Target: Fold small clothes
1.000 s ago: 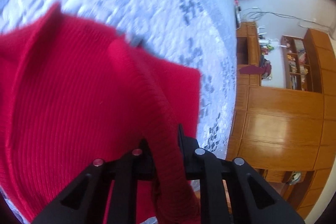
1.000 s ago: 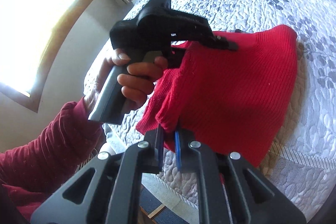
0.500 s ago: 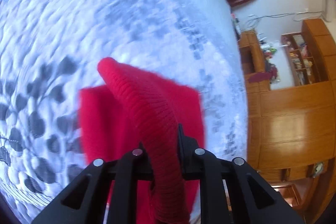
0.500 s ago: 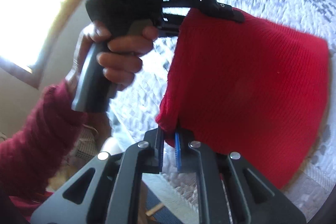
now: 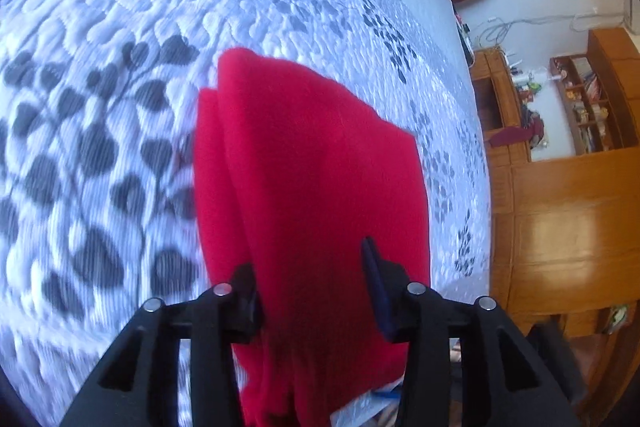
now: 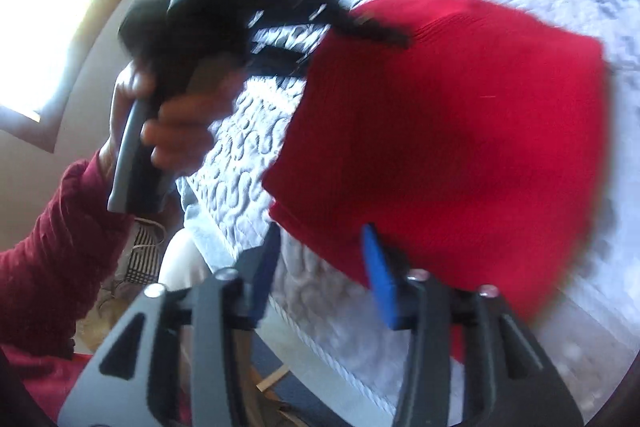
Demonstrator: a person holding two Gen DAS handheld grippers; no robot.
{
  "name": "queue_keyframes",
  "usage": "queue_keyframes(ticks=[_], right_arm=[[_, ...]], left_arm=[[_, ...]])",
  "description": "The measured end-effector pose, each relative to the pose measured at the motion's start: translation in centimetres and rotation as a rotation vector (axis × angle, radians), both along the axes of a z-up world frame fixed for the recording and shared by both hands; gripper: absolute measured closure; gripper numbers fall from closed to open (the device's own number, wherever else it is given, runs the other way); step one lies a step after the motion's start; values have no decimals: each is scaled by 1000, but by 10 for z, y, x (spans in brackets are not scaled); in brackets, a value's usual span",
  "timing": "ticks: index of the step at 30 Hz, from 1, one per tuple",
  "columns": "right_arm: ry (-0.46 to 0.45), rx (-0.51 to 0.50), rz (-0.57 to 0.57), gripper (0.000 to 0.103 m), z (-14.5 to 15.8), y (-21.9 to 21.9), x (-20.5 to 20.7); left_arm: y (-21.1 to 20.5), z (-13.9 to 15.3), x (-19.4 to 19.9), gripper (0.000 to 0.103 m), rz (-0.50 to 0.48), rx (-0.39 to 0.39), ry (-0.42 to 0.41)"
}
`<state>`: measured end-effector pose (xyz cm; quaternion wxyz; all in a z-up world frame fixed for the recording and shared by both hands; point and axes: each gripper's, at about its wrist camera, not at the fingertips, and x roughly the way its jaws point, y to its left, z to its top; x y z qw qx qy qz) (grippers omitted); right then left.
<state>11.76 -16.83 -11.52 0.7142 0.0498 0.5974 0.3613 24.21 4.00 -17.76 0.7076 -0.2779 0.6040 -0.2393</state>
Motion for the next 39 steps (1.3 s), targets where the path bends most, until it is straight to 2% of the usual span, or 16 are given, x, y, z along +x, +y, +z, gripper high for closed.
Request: queue_keyframes(ticks=[4,7,11,13,17,18,19,20,22,26,29,30,33,36,38,39], right_arm=[[-27,-35,-88,53,12,-46,-9],[-15,-91,-176,49,4,-77,-11],[132,-27,-306,49,-26,-109,-11],[198,24,-335,49,-38,-117,-6],[282,76,-356,50,-52,-110,5],[285,57,-354,55,-54,-105,6],[284,23,-350,77,-53,-104,9],[270,-17,-335,84,-53,-98,8],[241,-38,-308,90,-48,-95,6],[191,-56,-289,91,-32,-104,-2],[212,-160,-299,103,-51,-108,-5],[216,-205,-306,103,-59,-110,-6],[220,-101,-344,103,-60,-120,-12],[122,-100,-332,95,-36,-114,-18],[80,-76,-283,74,-20,-98,-22],[64,-63,-260,68,-14,-90,-24]], left_arm=[[-3,7,-37,57,-36,16,10],[-2,6,-66,57,-44,28,46],[-7,3,-94,59,-75,102,59],[-10,-2,-99,74,-87,146,78],[-10,-3,-100,81,-96,211,71],[-12,-2,-101,83,-102,227,68],[-16,0,-102,83,-113,254,57],[-21,1,-102,83,-122,275,46],[-33,5,-102,84,-143,328,16],[-43,7,-109,84,-168,389,-17],[-48,0,-113,84,-178,418,-38],[-48,-2,-113,83,-173,421,-43],[-46,3,-117,83,-147,410,-59],[-44,9,-124,82,-130,409,-65],[-43,10,-125,81,-120,411,-63],[-43,9,-124,81,-114,409,-60]])
